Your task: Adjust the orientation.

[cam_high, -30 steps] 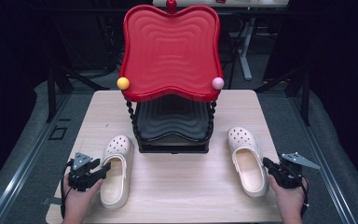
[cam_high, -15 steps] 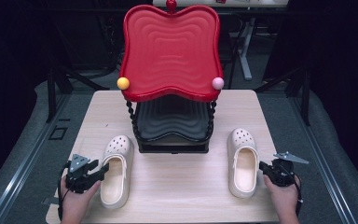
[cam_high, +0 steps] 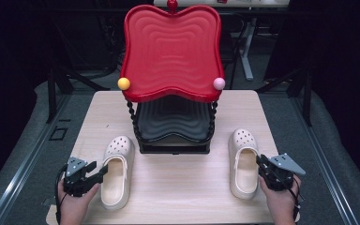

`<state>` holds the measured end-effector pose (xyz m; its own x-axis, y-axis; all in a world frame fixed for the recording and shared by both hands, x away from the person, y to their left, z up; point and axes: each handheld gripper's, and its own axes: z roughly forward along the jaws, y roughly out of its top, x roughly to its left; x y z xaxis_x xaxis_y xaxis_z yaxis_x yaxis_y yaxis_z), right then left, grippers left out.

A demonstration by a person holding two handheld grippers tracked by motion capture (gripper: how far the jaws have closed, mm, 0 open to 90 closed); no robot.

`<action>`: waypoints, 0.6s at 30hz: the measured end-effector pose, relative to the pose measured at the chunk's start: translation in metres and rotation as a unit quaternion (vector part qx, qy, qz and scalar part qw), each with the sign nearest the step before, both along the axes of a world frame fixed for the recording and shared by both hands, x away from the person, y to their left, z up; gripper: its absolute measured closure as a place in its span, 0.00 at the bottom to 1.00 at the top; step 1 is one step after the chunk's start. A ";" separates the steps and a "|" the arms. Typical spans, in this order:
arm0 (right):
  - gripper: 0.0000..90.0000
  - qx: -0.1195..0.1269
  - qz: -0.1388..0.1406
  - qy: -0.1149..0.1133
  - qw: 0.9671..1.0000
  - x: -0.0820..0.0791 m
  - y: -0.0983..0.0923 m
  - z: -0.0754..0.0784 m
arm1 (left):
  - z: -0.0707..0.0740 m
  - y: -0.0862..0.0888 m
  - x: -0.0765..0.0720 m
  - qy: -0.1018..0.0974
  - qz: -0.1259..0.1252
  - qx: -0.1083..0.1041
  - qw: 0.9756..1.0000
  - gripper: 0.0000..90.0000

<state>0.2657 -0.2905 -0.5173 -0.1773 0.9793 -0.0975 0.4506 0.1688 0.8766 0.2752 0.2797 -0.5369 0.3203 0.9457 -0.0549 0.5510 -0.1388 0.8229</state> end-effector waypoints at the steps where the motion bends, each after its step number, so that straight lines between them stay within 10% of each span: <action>1: 0.93 -0.003 -0.002 -0.006 1.000 0.001 0.002 -0.001 | 0.000 0.000 0.000 0.000 -0.001 0.001 1.000 0.55; 18: 0.98 0.065 -0.015 0.013 0.998 0.014 -0.013 -0.008 | -0.002 -0.001 0.003 0.005 -0.002 -0.001 1.000 0.55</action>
